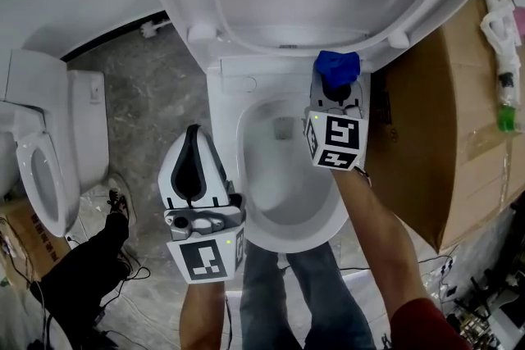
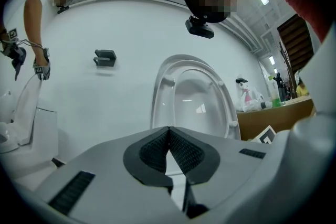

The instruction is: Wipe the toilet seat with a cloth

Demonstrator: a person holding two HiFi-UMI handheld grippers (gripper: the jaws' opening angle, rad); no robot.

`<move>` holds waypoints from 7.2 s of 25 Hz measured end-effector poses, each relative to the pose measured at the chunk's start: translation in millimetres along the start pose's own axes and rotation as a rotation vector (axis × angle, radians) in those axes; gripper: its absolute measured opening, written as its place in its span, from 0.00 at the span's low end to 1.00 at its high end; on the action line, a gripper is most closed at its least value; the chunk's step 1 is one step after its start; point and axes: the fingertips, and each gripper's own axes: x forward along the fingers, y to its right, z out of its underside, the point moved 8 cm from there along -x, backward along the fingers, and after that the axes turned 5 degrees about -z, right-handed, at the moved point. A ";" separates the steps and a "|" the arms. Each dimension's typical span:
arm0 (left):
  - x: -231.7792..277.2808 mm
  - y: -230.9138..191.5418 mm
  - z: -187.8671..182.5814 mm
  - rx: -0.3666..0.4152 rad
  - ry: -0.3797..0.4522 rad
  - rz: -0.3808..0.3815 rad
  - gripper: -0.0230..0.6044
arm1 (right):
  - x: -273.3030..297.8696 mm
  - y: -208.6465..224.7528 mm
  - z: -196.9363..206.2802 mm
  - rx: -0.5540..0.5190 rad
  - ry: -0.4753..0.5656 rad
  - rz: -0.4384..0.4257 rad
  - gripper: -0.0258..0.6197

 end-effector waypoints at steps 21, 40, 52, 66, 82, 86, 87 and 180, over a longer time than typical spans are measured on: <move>-18.3 -19.4 -62.7 -0.024 -0.004 -0.014 0.06 | -77.0 -82.6 -106.9 -0.023 0.143 -0.242 0.13; -30.3 48.7 -293.8 -0.040 -0.028 0.095 0.06 | -284.2 -49.2 -362.2 -0.053 0.356 -0.172 0.13; 95.4 101.8 -366.8 0.680 -0.233 0.459 0.26 | -331.9 -10.0 -405.5 -0.060 0.376 -0.154 0.13; 198.1 135.9 -349.1 1.104 -0.523 0.642 0.29 | -366.8 38.8 -403.7 -0.037 0.399 -0.083 0.13; 182.0 151.4 -351.5 1.162 -0.490 0.710 0.17 | -366.5 37.8 -395.5 -0.045 0.364 -0.105 0.13; 158.6 150.3 -354.5 1.156 -0.486 0.748 0.17 | -367.1 32.7 -399.5 -0.061 0.361 -0.117 0.13; 152.1 150.3 -355.9 1.162 -0.489 0.759 0.17 | -367.7 31.2 -401.6 -0.063 0.365 -0.117 0.13; -91.9 69.0 25.1 0.050 -0.509 0.463 0.06 | -195.3 -46.7 -55.7 0.004 -0.082 -0.217 0.13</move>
